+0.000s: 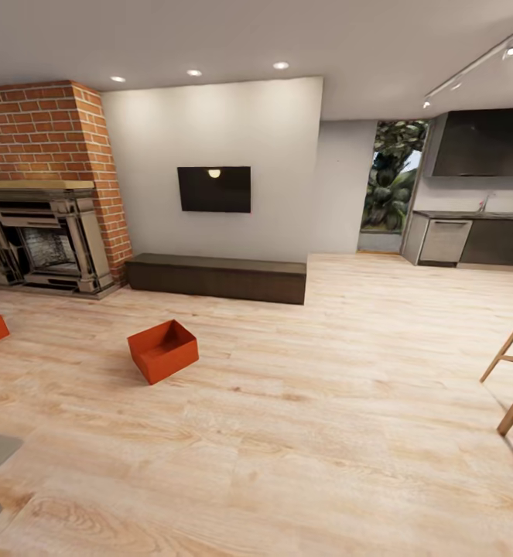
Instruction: Move the two storage containers from the living room to the garage. In the garage, place one container on the floor and stack the other container on top of it (either order is fine).
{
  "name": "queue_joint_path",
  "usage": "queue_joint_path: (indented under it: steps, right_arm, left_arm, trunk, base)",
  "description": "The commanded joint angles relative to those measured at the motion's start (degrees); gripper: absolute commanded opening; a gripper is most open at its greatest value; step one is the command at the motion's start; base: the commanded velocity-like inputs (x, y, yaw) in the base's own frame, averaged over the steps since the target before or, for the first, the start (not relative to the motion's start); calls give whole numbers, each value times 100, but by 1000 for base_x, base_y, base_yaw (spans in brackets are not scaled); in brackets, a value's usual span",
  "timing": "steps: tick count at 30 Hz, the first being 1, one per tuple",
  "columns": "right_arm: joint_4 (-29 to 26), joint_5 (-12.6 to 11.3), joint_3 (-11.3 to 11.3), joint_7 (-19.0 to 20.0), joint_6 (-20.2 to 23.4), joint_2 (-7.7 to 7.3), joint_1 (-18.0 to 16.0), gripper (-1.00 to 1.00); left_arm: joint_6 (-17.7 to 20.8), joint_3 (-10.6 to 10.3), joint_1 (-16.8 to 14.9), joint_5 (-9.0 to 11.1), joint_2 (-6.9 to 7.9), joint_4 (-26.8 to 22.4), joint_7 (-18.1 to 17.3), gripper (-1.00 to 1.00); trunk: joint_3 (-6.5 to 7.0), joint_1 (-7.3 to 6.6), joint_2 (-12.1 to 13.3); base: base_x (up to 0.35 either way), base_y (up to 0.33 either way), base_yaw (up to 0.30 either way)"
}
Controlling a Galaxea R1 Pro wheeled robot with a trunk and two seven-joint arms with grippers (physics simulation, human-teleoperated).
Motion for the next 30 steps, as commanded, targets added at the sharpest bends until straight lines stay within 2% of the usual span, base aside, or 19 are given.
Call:
queue_joint_path:
  steps: [1, 30]
  right_arm:
    - [17, -60, 33, 32, -58, 5, -7, 100]
    - [17, -63, 0, 32, -71, 77, -7, 100]
  left_arm:
    - [15, -3, 0, 43, 0, -5, 4, 100]
    - [15, -3, -2, 43, 0, -1, 4, 100]
  trunk:
    - [-6, 3, -3]
    - [-6, 3, -3]
  base:
    - [324, 0, 0]
    - [324, 0, 0]
